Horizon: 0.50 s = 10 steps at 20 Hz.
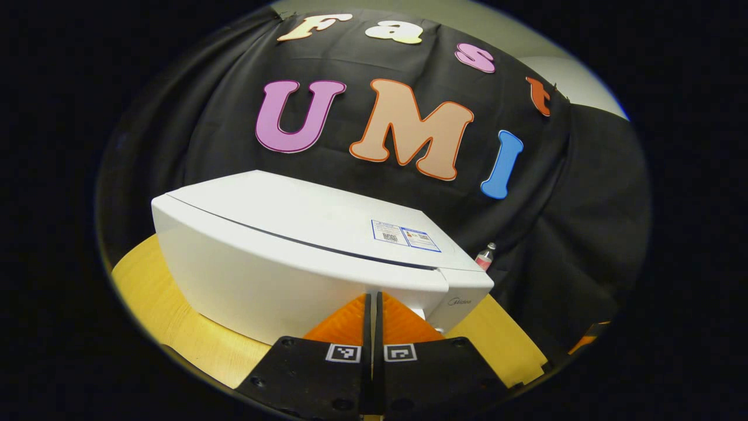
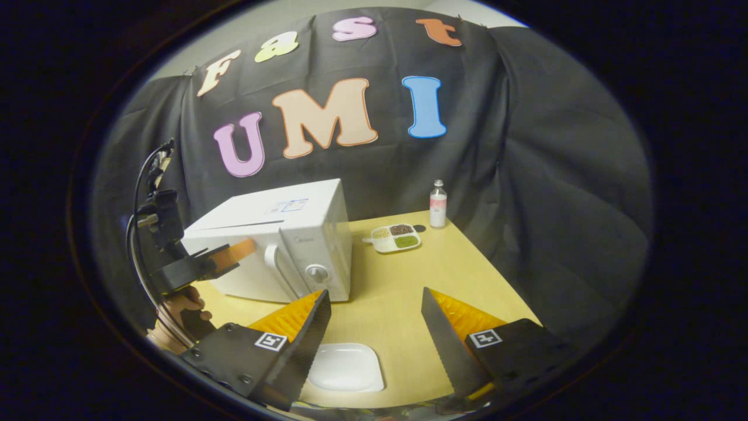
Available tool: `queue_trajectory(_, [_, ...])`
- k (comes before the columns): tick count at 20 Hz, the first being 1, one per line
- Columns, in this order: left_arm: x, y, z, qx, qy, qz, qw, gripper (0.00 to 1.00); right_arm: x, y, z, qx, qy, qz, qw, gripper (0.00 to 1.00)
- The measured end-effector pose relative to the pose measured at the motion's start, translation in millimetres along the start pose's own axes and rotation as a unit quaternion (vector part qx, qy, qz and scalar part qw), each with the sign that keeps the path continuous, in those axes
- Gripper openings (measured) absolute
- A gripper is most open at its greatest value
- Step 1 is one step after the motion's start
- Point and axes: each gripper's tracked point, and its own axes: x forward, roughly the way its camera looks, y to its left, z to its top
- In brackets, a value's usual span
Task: Open the microwave oven with the left hand, put the food in, and close the microwave oven.
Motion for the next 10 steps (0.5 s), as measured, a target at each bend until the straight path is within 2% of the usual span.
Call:
queue_trajectory(2, [3, -4, -12, -0.003, 0.021, -0.002, 1.0, 0.0, 1, 2, 1, 0.004, 0.0, 0.005, 1.0, 0.92])
queue_trajectory(3, [6, -9, -8, -0.002, 0.005, -0.007, 1.0, 0.01, 2, 2, 1, 0.004, 0.001, 0.005, 1.0, 0.92])
queue_trajectory(6, [8, -10, -11, 0.015, 0.016, -0.011, 1.0, 0.0, -2, 3, 2, 0.002, 0.0, 0.007, 1.0, 0.92])
queue_trajectory(10, [7, -11, -10, 0.001, 0.018, -0.019, 1.0, 0.0, -6, 4, 2, 0.005, -0.002, 0.006, 1.0, 0.92])
